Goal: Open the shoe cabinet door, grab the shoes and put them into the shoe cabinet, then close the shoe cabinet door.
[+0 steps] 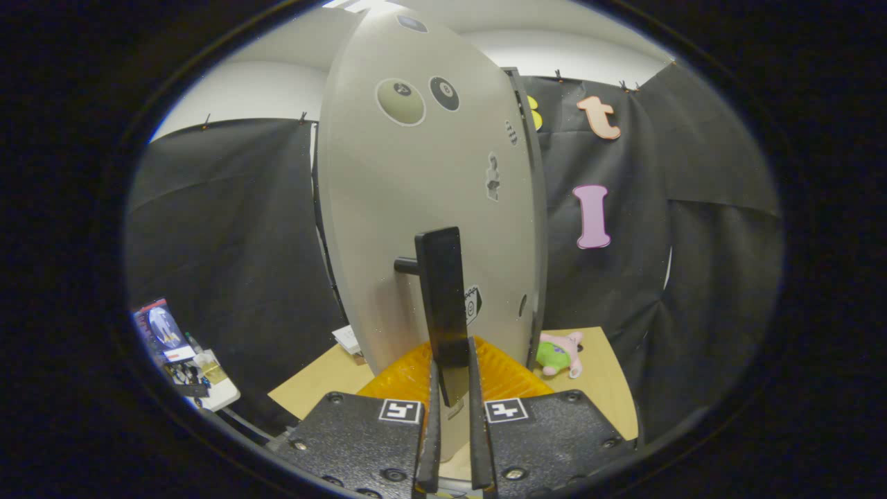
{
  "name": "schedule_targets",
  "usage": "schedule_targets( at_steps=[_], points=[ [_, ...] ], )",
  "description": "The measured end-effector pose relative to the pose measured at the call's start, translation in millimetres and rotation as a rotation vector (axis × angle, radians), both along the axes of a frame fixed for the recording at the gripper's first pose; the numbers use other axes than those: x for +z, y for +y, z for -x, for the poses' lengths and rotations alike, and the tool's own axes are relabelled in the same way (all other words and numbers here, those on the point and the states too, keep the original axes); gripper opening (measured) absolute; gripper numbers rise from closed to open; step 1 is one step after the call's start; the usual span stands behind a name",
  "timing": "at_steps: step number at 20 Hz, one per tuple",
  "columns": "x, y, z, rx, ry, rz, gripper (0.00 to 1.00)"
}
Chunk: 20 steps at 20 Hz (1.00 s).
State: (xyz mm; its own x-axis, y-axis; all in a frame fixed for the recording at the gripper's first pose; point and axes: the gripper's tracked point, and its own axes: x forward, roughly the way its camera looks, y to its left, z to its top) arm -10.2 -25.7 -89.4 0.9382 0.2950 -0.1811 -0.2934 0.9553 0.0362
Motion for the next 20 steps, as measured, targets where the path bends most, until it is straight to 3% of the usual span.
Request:
schedule_targets(
  at_steps=[9,12,20],
  points=[
    [2,-124,-6,-0.167,-0.027,-0.009,0.05],
    [-1,-119,-4,-0.103,0.002,-0.072,0.04],
    [-2,-123,-3,-0.135,-0.018,-0.049,0.04]
  ],
)
